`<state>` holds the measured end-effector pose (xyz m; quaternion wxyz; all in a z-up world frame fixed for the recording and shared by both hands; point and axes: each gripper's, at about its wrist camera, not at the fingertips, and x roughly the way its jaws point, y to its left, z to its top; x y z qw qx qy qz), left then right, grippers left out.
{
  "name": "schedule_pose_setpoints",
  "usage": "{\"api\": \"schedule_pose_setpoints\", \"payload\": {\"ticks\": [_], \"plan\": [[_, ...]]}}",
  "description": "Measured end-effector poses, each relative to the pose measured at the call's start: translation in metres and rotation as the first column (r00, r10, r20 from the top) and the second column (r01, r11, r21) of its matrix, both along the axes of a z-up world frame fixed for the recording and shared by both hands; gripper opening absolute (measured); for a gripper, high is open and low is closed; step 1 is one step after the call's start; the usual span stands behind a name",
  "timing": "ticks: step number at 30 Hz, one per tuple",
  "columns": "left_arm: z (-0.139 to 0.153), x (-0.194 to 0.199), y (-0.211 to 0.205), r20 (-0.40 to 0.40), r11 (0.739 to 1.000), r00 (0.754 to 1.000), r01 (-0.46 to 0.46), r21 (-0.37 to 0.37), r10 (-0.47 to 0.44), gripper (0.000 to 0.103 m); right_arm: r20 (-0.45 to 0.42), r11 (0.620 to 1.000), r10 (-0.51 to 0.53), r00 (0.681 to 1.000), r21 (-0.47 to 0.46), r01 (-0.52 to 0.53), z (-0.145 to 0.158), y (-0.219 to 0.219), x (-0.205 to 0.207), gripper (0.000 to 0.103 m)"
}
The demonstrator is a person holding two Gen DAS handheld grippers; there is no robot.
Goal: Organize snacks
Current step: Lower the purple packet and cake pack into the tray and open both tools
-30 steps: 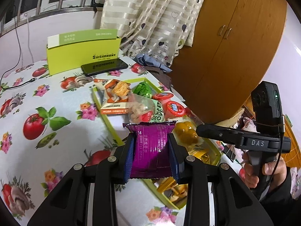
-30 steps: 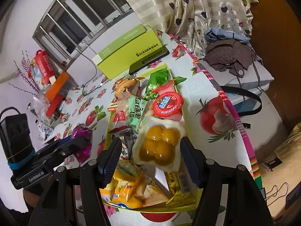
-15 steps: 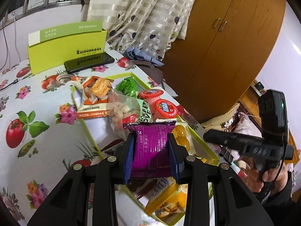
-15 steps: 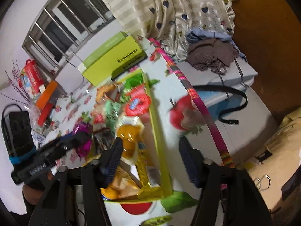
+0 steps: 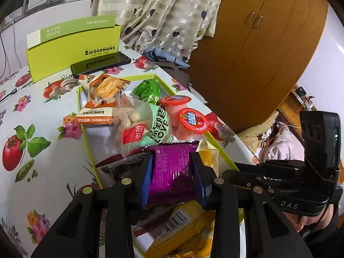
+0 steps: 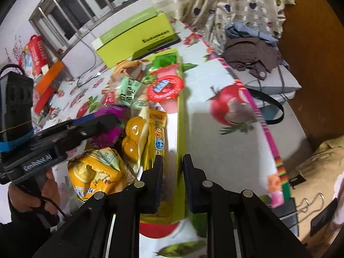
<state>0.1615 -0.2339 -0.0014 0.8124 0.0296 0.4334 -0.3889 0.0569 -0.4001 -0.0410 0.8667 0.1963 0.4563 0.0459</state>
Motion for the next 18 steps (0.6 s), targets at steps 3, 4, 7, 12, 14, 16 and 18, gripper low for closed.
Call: {"api": "schedule_pose_setpoints", "payload": {"ticks": [3,4,7,12,14,16,18], "plan": [[0.001,0.0,0.001,0.003,1.0,1.0,-0.002,0.002,0.002,0.039,0.008,1.0,0.001,1.0,-0.023,0.0,0.005,0.003,0.004,0.018],[0.003,-0.002,0.001,0.015,1.0,1.0,-0.005,0.0,0.005,0.042,0.015,0.999,0.0,1.0,-0.036,0.001,0.007,0.005,0.004,0.018],[0.009,-0.005,0.008,0.03,0.999,0.999,-0.016,-0.033,0.017,0.047,0.045,0.994,-0.007,0.999,-0.111,0.012,0.018,0.01,0.0,0.021],[0.02,-0.013,0.021,0.065,0.998,0.997,-0.047,-0.05,0.05,0.048,0.093,0.986,0.01,0.996,-0.167,0.006,0.032,0.019,-0.011,0.025],[0.018,-0.016,0.027,0.062,0.997,0.995,-0.071,-0.029,0.073,0.048,0.091,0.982,0.025,0.996,-0.19,-0.007,0.034,0.024,-0.015,0.028],[0.016,-0.02,0.033,0.063,0.996,0.994,-0.092,-0.007,0.092,0.048,0.07,0.981,0.029,0.997,-0.194,-0.015,0.032,0.029,-0.019,0.029],[0.013,-0.026,0.042,0.062,0.993,0.992,-0.115,0.001,0.114,0.048,0.066,0.984,0.035,0.997,-0.174,-0.023,0.031,0.032,-0.023,0.029]]}}
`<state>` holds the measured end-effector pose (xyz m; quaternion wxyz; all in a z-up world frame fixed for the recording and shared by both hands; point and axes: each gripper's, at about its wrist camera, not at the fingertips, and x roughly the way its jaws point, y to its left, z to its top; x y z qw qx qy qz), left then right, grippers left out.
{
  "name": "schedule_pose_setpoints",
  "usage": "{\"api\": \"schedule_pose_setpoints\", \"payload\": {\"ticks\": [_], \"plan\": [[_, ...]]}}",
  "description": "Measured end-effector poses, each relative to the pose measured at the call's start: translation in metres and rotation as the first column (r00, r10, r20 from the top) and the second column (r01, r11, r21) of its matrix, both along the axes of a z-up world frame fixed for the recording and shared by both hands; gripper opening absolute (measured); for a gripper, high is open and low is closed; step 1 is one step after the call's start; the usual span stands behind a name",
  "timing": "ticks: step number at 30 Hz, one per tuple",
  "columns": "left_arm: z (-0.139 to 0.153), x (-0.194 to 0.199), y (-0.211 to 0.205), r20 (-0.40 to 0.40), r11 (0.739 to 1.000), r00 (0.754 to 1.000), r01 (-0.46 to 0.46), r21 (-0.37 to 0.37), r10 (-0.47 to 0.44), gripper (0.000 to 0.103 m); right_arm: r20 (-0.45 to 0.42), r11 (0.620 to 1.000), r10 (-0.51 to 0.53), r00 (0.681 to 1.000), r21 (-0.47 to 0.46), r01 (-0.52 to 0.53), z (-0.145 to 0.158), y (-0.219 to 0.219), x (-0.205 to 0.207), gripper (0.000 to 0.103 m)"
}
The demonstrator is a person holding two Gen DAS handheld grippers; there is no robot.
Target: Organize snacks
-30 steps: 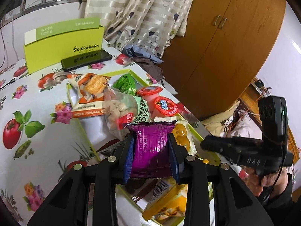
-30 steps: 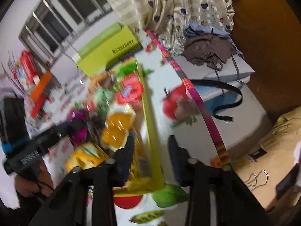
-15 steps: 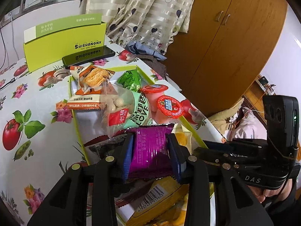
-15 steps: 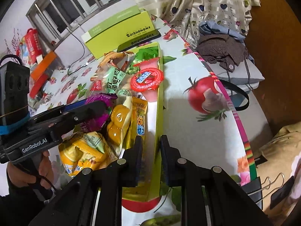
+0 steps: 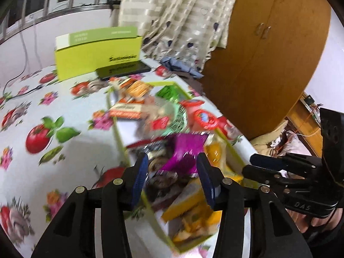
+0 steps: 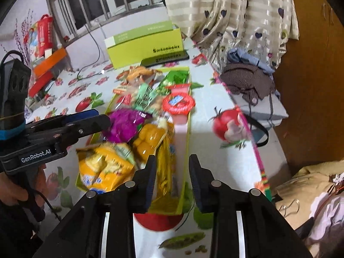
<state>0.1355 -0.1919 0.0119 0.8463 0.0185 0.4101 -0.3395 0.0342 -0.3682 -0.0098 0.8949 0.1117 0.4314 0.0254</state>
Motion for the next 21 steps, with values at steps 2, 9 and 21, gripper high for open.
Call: {"api": "schedule_pose_setpoints", "payload": {"ticks": [2,9,21], "plan": [[-0.001,-0.007,0.01,0.003,1.0,1.0,-0.021,0.002,0.021,0.048,-0.004,1.0,0.009,1.0,0.001,-0.009,0.0,0.006,-0.005,0.029],[-0.002,-0.033,0.033,0.01,0.997,0.996,-0.083,-0.004,0.083,0.048,-0.003,0.998,0.054,0.999,-0.034,-0.054,-0.001,0.03,-0.019,0.031],[-0.003,-0.073,0.06,-0.013,0.991,0.991,-0.134,-0.019,0.134,0.048,0.032,0.995,0.065,0.997,-0.073,-0.062,0.008,0.059,-0.044,0.031]]}}
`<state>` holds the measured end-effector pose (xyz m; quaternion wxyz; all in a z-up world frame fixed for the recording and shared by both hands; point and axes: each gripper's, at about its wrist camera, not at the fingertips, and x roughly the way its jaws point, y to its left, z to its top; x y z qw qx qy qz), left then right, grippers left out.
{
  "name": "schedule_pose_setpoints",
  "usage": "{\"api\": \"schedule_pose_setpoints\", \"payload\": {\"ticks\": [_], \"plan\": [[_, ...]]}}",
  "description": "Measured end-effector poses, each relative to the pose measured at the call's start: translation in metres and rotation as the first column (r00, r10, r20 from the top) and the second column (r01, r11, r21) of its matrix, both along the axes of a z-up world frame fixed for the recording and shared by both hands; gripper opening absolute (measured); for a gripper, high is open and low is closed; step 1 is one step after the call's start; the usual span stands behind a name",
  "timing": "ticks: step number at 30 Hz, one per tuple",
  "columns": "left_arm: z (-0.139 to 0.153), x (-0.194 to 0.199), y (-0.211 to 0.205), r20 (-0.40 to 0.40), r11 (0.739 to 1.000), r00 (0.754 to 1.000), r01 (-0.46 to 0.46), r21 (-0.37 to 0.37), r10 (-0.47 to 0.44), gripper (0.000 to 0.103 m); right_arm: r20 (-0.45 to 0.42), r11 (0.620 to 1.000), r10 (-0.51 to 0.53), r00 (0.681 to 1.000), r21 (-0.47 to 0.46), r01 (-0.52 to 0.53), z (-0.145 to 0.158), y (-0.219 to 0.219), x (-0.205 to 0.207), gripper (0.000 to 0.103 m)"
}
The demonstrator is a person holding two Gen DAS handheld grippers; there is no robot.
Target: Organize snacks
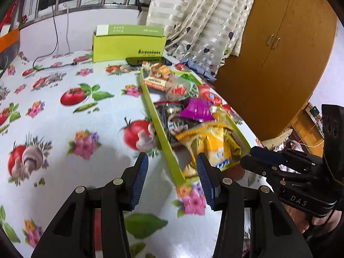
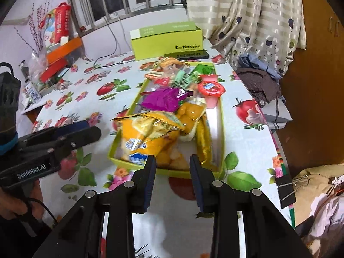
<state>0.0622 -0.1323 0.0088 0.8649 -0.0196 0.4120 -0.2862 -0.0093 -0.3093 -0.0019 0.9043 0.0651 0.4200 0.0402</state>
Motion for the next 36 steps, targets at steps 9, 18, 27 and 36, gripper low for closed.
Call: {"api": "schedule_pose_setpoints", "payload": {"ticks": [9,18,27,36], "plan": [[-0.008,-0.02,0.0,-0.025,0.998,0.999,-0.021,0.054,0.022,0.048,0.009,1.0,0.026,1.0,0.003,-0.026,-0.002,0.018,-0.015,0.049],[-0.01,-0.03,-0.002,-0.012,0.997,1.0,-0.022,0.08,0.023,0.048,0.006,0.998,0.049,0.999,-0.036,-0.049,-0.006,0.031,-0.021,0.052],[-0.009,-0.029,0.002,-0.001,0.995,1.0,-0.02,0.095,0.02,0.048,0.002,0.997,0.059,0.998,-0.057,-0.059,-0.006,0.036,-0.019,0.052],[-0.01,-0.03,0.003,-0.008,0.995,1.0,-0.019,0.101,0.02,0.048,-0.006,0.997,0.059,0.998,-0.043,-0.059,-0.005,0.04,-0.016,0.052]]}}
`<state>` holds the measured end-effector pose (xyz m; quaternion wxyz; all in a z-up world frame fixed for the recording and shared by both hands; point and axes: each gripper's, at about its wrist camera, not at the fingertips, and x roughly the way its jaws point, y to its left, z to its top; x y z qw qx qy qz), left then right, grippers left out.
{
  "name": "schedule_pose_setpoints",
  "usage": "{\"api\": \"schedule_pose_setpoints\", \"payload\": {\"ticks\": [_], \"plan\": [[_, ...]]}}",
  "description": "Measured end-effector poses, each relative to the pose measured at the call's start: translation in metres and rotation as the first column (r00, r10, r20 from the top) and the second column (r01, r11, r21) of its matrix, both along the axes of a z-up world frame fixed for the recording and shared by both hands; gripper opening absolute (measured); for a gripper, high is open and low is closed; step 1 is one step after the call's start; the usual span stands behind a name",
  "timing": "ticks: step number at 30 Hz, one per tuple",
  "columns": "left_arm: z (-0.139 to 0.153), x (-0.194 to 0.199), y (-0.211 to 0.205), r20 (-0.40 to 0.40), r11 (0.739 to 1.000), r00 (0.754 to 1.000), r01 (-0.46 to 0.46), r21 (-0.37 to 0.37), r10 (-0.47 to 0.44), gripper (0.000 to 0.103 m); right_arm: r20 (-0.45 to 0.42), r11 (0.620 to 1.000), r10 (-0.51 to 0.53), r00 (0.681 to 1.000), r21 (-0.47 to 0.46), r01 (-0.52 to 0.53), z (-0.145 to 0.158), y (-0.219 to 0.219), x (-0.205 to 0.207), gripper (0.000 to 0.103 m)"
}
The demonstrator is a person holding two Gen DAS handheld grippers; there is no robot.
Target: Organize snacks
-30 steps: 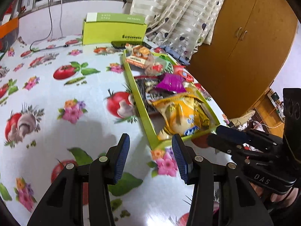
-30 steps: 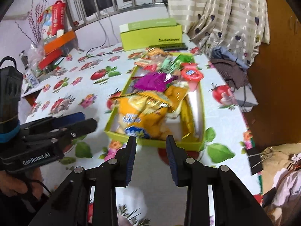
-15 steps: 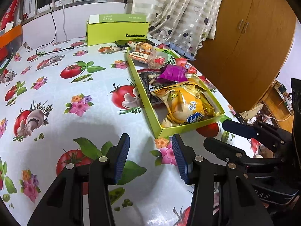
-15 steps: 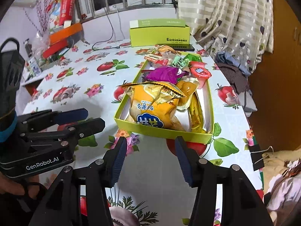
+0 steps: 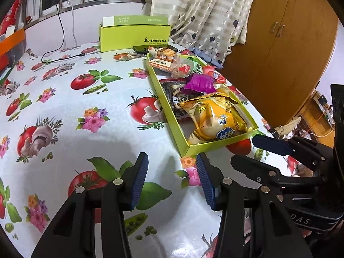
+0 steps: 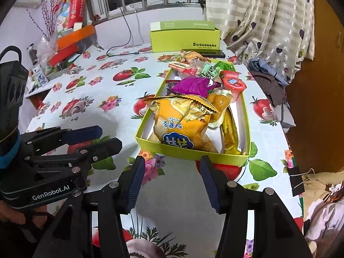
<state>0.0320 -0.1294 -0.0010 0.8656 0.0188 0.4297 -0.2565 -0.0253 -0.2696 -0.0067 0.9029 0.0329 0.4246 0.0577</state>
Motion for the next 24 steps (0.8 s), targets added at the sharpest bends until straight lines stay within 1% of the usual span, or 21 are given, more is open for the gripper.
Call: {"api": "schedule_pose_setpoints", "payload": {"ticks": [2,7,14,17,24], "plan": [[0.0006,-0.001,-0.0005,0.002,1.0,1.0,-0.001,0.009,0.001,0.048,0.001,1.0,0.001,1.0,-0.002,-0.001,0.0002,0.0005,-0.0002,0.052],[0.0012,-0.0029,0.0004,-0.003,1.0,1.0,0.004,0.005,-0.004,0.048,0.001,1.0,-0.005,1.0,-0.002,0.005,0.0005,0.0015,0.0008,0.052],[0.0023,-0.0046,-0.0024,0.012,0.999,1.0,0.008,0.034,-0.008,0.048,-0.002,1.0,-0.029,1.0,-0.01,0.029,0.0015,0.001,0.0021,0.052],[0.0021,-0.0057,-0.0058,0.027,0.998,1.0,0.004,0.066,-0.006,0.048,-0.003,0.999,-0.034,0.999,-0.013,0.034,0.0019,-0.0003,0.0025,0.052],[0.0009,-0.0052,-0.0082,0.028,0.997,0.999,0.017,0.069,-0.019,0.048,-0.011,0.999,-0.041,0.999,-0.016,0.041,0.0,-0.0036,0.0047,0.052]]}}
